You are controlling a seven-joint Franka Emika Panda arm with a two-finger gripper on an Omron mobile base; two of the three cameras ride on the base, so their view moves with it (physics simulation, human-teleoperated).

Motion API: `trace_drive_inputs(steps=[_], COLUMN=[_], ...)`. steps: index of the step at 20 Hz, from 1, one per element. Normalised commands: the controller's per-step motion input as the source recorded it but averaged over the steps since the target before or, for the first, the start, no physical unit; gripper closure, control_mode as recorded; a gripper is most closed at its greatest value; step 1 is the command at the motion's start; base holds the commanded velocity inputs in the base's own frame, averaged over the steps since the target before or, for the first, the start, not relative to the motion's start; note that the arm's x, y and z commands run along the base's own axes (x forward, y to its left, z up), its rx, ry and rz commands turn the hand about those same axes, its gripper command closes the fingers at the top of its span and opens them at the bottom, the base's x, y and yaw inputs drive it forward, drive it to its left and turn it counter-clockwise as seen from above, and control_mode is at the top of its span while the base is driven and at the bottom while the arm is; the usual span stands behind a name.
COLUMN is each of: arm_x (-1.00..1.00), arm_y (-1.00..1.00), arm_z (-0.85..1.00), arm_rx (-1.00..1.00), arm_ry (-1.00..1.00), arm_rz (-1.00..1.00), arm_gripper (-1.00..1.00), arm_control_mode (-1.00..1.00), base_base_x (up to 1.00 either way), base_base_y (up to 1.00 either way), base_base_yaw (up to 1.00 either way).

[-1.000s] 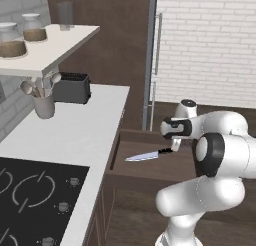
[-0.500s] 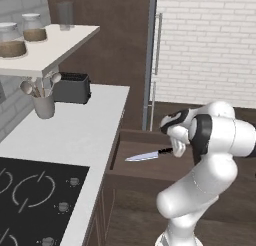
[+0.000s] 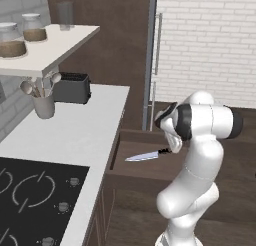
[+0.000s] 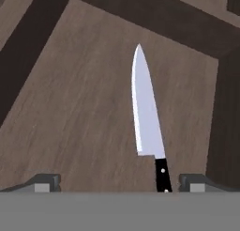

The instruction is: Pick up the knife from the drawer and place it on the cutting board. Then place the meat from the plate to the cutting board.

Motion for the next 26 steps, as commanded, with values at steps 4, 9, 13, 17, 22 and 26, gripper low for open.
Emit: trace_drive_inputs(steps=[4, 9, 13, 17, 22, 26], arm_x=[0.07, -0.01, -0.03, 0.00, 0.06, 0.08], arm_y=[-0.09, -0.05, -0.08, 0.00, 0.07, 0.11], arm_z=[-0.34, -0.35, -0.38, -0.14, -0.15, -0.18], arm_rx=[-0.11, -0.09, -0.05, -0.02, -0.07, -0.12], arm_ry=[0.10, 0.02, -0.01, -0.08, -0.03, 0.00], arm_rz=[0.39, 0.10, 0.07, 0.04, 0.04, 0.04], arm_gripper=[-1.00, -1.00, -1.00, -1.00, -1.00, -1.00], arm_control_mode=[-1.00, -1.00, -1.00, -1.00, -1.00, -1.00], base_base_x=[0.00, 0.00, 0.00, 0.00, 0.00, 0.00], base_base_y=[0.00, 0.00, 0.00, 0.00, 0.00, 0.00], base_base_yaw=[0.00, 0.00, 0.00, 0.00, 0.00, 0.00])
